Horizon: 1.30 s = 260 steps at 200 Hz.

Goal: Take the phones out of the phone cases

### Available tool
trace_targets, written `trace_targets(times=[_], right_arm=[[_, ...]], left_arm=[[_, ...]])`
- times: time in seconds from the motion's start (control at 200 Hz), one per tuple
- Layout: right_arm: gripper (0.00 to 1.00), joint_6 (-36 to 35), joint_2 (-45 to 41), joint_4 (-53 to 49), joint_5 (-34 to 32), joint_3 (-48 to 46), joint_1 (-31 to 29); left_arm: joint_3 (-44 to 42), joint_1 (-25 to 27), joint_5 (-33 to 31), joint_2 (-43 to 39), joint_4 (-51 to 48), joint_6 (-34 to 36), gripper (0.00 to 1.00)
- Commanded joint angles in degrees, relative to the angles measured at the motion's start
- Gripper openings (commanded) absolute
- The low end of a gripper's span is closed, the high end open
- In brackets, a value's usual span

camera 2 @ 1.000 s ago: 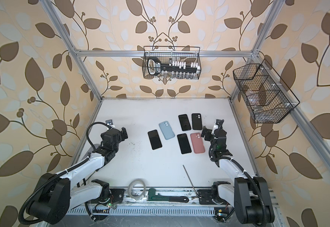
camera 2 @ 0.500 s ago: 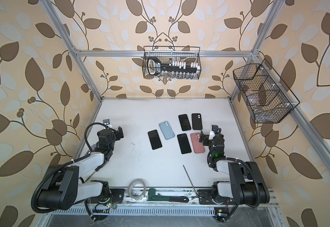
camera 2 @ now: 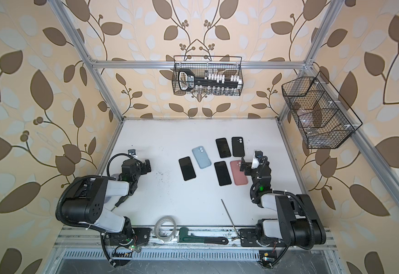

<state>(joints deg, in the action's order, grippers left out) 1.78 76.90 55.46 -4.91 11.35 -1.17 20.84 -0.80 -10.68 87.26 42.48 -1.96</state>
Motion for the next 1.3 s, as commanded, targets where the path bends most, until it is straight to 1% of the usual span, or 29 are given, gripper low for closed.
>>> trace_targets(times=[0.0, 0.065, 0.135, 0.265, 0.375, 0.42, 0.495, 0.585, 0.64, 0.75, 0.845, 0.915, 1.205, 1.295], right_arm=[[1.0, -1.59, 0.26, 2.02, -1.14, -0.88, -0.41], [1.0, -1.61, 0.09, 2.11, -1.15, -0.97, -0.41], [1.0, -1.31, 0.05, 2.07, -1.9, -0.88, -0.42], [1.0, -1.18, 0.04, 1.84, -1.09, -0.81, -0.03], [1.0, -2.21, -0.52, 3.96, 2.06, -2.37, -0.06], [1.0, -2.3, -0.57, 4.39, 2.18, -2.61, -0.06], [1.0, -2.32, -0.5, 4.46, 1.95, -2.6, -0.12], [1.0, -1.79, -0.09, 2.43, 1.92, -1.19, 0.41], [1.0, -1.89, -0.8, 4.22, 2.18, -2.65, 0.26], [1.0, -2.84, -0.96, 8.59, 2.36, -5.15, -0.47], [1.0, -2.27, -0.14, 2.27, 1.63, -1.16, 0.0], [1.0, -1.58, -0.13, 2.44, 2.02, -1.29, 0.65], [1.0, -1.39, 0.45, 1.49, 2.37, -0.43, 0.92], [1.0, -1.09, -0.12, 2.65, -0.72, -1.35, 0.18]], left_arm=[[1.64, 0.01, 0.7, -0.31, 0.96, -0.33, 0.99], [1.36, 0.03, 1.12, -1.35, -0.04, -0.27, 0.99], [0.71, 0.03, 1.88, -1.28, 1.45, 0.26, 0.99], [1.26, 0.01, 2.87, -1.31, 0.41, 0.47, 0.99], [0.71, 0.01, 3.68, -1.89, 0.72, 0.85, 0.99], [-0.58, 0.01, 5.94, -2.16, 2.8, 1.8, 0.99], [-2.45, 0.01, 7.03, -2.81, 5.56, 2.12, 0.99], [-0.57, 0.01, 7.26, -2.07, 2.89, 2.28, 0.99], [-0.59, 0.01, 7.37, -2.23, 2.58, 2.27, 0.99], [-1.94, 0.01, 10.97, -2.58, 4.71, 3.97, 0.99], [-0.03, 0.01, 8.75, -1.95, 2.02, 3.1, 0.99], [0.35, 0.01, 6.93, -1.66, 1.6, 2.31, 0.99], [0.28, 0.01, 6.73, -1.83, 1.47, 2.27, 0.99], [0.26, 0.01, 6.63, -1.91, 1.53, 2.18, 0.99]])
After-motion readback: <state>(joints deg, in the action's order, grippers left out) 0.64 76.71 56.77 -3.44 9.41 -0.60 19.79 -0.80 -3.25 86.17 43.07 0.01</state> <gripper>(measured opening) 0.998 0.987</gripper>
